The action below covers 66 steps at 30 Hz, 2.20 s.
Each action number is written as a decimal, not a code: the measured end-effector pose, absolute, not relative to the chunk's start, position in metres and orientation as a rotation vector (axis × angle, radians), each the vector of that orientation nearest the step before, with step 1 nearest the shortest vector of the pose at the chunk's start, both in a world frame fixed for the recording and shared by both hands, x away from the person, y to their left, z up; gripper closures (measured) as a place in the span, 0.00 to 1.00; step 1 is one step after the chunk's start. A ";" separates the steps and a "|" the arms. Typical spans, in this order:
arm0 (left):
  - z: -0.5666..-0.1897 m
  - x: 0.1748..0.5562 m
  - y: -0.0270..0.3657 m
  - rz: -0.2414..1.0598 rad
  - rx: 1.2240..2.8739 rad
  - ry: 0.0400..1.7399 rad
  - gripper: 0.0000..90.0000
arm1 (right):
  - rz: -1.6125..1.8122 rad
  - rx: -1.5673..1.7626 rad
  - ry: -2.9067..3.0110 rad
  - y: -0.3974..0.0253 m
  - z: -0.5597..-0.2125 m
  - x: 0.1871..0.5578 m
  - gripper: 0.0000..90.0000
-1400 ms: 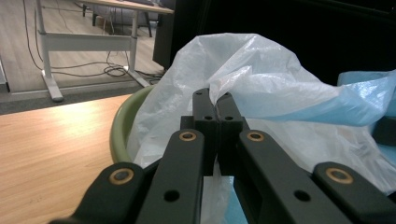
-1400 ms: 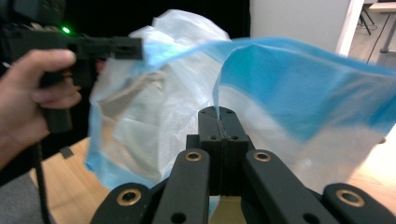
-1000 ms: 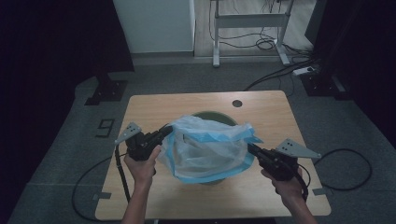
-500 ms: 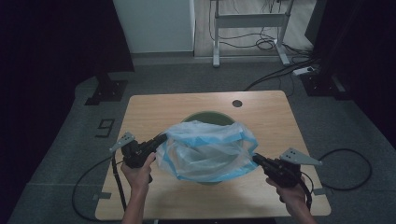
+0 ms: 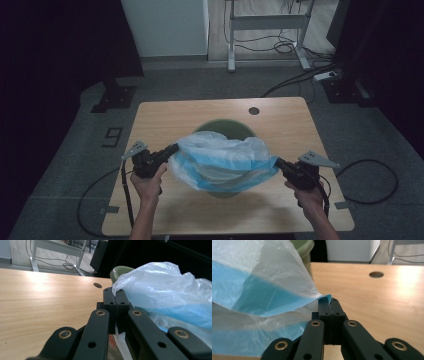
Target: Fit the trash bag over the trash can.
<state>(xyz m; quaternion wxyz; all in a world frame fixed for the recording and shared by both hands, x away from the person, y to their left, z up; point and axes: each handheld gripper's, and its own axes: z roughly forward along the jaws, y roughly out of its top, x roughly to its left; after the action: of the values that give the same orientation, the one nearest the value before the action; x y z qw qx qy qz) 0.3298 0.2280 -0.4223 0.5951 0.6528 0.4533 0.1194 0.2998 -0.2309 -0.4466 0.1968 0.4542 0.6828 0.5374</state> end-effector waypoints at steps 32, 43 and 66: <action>-0.382 0.331 0.208 0.346 1.755 0.733 0.38 | 1.639 0.964 1.886 -0.202 -0.396 0.287 0.36; -0.383 0.348 0.205 0.340 1.819 0.784 0.95 | 1.578 0.989 1.868 -0.201 -0.395 0.314 0.96; -0.390 0.386 0.216 0.353 1.669 1.005 0.99 | 1.591 1.155 1.814 -0.201 -0.397 0.400 0.97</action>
<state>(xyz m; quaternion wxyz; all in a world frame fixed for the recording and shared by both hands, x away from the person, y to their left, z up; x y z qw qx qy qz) 0.3862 0.2158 -0.3904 0.5487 0.7046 0.4245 0.1489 0.3996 -0.2005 -0.3969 0.2310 0.4200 0.6598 0.5787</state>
